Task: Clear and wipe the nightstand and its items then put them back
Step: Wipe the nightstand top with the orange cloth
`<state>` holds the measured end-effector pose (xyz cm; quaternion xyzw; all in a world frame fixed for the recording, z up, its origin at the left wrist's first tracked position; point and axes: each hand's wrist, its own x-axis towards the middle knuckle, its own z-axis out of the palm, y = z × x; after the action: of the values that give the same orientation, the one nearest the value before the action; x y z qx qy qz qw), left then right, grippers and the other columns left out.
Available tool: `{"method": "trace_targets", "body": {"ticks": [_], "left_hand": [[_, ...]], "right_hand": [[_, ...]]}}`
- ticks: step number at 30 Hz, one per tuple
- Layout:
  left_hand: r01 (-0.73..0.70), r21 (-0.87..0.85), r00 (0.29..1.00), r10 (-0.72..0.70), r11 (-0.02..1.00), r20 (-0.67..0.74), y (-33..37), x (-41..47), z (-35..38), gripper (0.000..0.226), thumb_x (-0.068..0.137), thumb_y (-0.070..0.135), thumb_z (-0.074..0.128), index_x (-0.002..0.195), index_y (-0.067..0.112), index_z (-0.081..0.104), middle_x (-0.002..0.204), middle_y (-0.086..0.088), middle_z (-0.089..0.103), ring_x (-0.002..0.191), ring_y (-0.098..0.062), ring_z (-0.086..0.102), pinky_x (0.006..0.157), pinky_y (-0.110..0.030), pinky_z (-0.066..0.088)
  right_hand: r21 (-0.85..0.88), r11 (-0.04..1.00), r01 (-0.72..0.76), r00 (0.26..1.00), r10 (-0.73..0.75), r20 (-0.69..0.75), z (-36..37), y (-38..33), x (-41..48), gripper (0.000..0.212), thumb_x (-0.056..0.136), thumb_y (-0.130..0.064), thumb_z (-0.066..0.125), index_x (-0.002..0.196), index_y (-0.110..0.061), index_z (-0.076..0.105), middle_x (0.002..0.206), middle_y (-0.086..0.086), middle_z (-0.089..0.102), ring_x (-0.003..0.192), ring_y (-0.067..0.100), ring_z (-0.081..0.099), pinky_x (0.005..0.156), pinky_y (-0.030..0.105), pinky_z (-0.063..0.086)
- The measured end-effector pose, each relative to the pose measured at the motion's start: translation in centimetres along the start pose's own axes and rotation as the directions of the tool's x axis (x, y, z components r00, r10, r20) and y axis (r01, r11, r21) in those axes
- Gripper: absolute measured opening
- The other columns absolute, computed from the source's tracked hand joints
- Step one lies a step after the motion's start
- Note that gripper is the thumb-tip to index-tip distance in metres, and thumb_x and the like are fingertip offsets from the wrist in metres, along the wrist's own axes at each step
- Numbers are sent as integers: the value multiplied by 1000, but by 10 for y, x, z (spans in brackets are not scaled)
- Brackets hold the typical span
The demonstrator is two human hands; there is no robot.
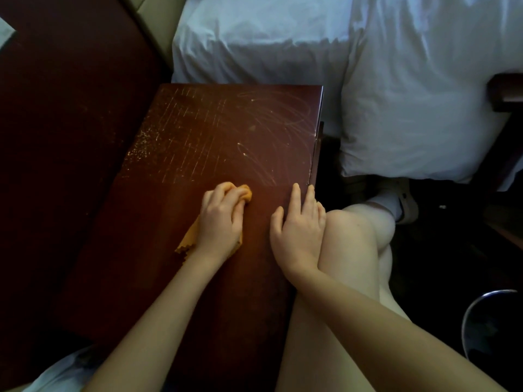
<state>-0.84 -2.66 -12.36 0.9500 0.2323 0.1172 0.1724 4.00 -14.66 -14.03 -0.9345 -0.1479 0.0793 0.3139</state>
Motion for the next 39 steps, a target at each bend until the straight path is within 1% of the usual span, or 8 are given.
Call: {"method": "trace_targets", "body": {"ticks": [2, 4, 7, 13, 20, 30, 32, 39], "left_hand": [[137, -2, 989, -137, 991, -59, 9, 10, 6, 27, 92, 11, 51, 116, 12, 62, 123, -10, 54, 110, -26, 45, 89, -28, 36], [190, 2, 977, -189, 982, -100, 22, 16, 14, 28, 93, 12, 49, 118, 13, 61, 126, -10, 53, 110, -26, 44, 90, -29, 36], [127, -4, 987, -126, 992, -98, 40, 17, 23, 27, 92, 12, 50, 117, 12, 62, 123, -10, 55, 109, -26, 46, 89, -30, 38], [-89, -21, 996, 89, 996, 14, 30, -3, 15, 26, 90, 9, 54, 114, 11, 64, 115, -11, 59, 105, -27, 49, 85, -27, 37], [121, -7, 989, -121, 993, -86, 24, 15, 16, 26, 92, 11, 50, 115, 11, 63, 122, -12, 54, 110, -27, 45, 91, -31, 37], [-119, -3, 992, 119, 993, 26, 37, -9, 19, 25, 89, 9, 56, 112, 12, 65, 114, -11, 59, 105, -27, 50, 84, -27, 38], [-93, 10, 996, 92, 996, 20, 30, -14, 15, 25, 90, 10, 55, 113, 12, 65, 115, -11, 59, 106, -27, 49, 85, -27, 38], [173, 1, 979, -172, 985, -113, 44, 4, 25, 28, 93, 12, 48, 117, 12, 62, 123, -10, 54, 110, -25, 45, 90, -27, 36]], "right_hand": [[4, 1000, -4, 1000, 4, -4, 0, 0, 0, 56, 96, -29, 37, 147, -11, 22, 153, 19, 16, 139, 29, 19, 110, 30, 0], [7, 1000, -8, 1000, 8, -2, 0, -1, 0, 56, 96, -28, 38, 147, -11, 23, 153, 19, 16, 139, 29, 19, 110, 30, 0], [17, 1000, -11, 1000, 11, 7, 0, -2, 0, 55, 96, -28, 38, 147, -11, 22, 153, 19, 15, 139, 29, 18, 111, 31, 1], [31, 999, -10, 1000, 10, -5, 0, -1, 0, 52, 97, -24, 38, 146, -12, 26, 152, 21, 18, 137, 32, 22, 112, 33, 5], [27, 1000, -6, 1000, 6, -1, 2, 1, 0, 53, 97, -24, 36, 147, -12, 22, 153, 20, 15, 138, 31, 19, 111, 32, 2], [78, 997, -4, 1000, 6, -22, 3, 5, 1, 54, 97, -21, 33, 147, -9, 18, 154, 16, 16, 141, 23, 15, 112, 29, 1], [100, 995, -8, 999, 11, -30, 3, 5, 0, 54, 97, -20, 33, 147, -9, 18, 154, 15, 18, 141, 24, 16, 112, 29, 1], [168, 986, -21, 999, 28, -43, 3, 6, 0, 55, 96, -16, 34, 147, -5, 16, 154, 12, 19, 142, 19, 14, 111, 25, -2]]}}
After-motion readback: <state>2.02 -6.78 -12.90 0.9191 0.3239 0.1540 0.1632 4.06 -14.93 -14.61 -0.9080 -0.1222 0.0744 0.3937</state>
